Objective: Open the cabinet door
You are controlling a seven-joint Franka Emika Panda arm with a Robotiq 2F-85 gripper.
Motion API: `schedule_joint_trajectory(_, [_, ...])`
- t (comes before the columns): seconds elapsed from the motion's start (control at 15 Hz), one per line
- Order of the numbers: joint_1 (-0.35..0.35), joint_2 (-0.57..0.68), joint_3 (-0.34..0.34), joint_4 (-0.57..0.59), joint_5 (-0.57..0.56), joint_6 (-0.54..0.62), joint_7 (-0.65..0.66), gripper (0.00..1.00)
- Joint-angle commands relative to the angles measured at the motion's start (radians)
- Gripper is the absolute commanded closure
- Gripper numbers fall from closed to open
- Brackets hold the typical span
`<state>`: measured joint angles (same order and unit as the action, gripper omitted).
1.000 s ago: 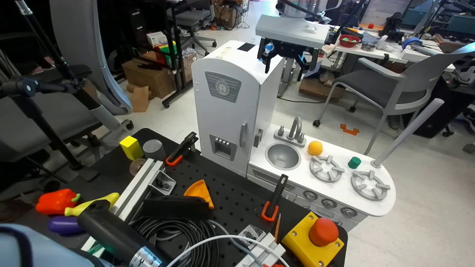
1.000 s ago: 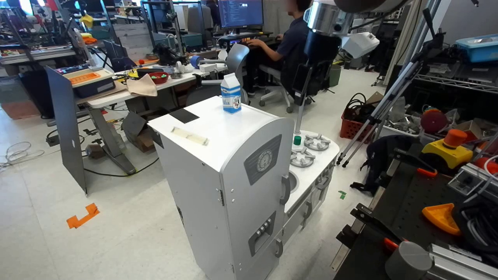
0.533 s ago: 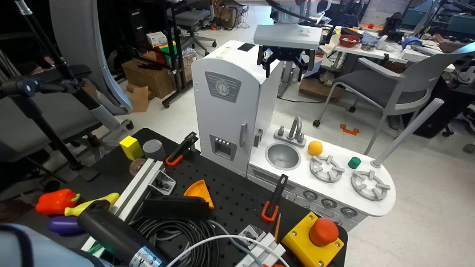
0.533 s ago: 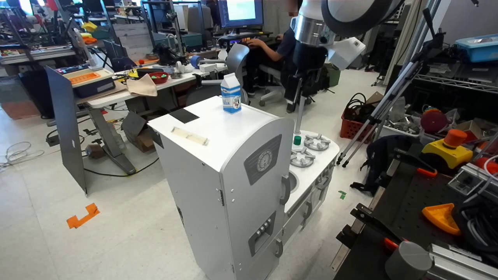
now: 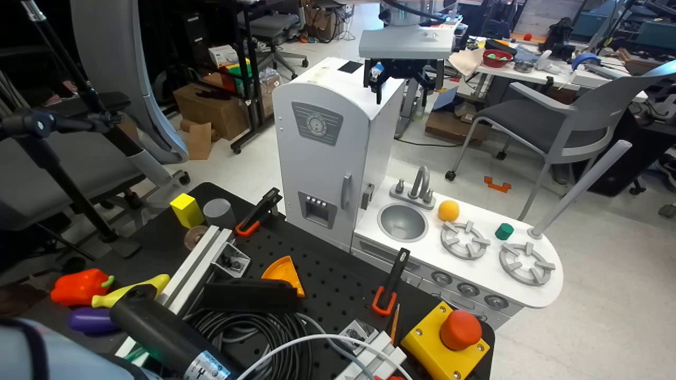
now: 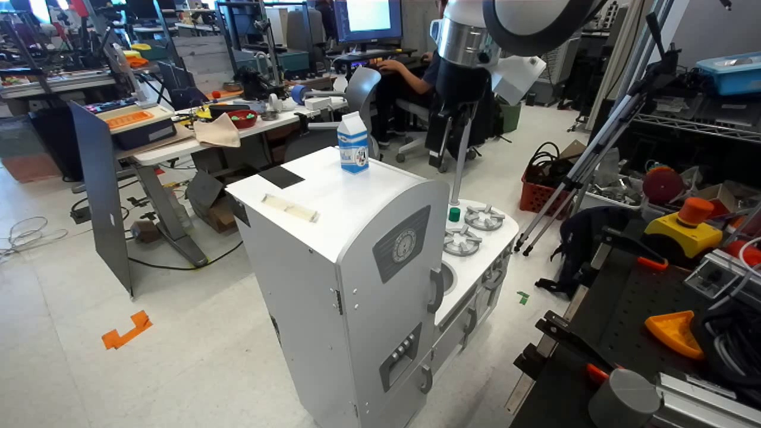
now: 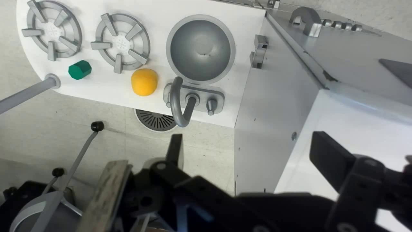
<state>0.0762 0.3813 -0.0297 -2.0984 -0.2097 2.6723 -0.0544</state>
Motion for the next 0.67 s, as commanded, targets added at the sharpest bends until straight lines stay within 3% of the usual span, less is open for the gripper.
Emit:
schedule_joint_trajectory(0.0, [-0.029,0.024,0.051,0.018,0.043,-0.021,-0.072,0.0])
schedule_joint_trajectory(0.33, [-0.104,0.054,0.172,0.032,0.207,-0.133,-0.261,0.0])
schedule_joint_trajectory(0.6, [-0.128,0.068,0.206,0.064,0.273,-0.315,-0.374,0.0])
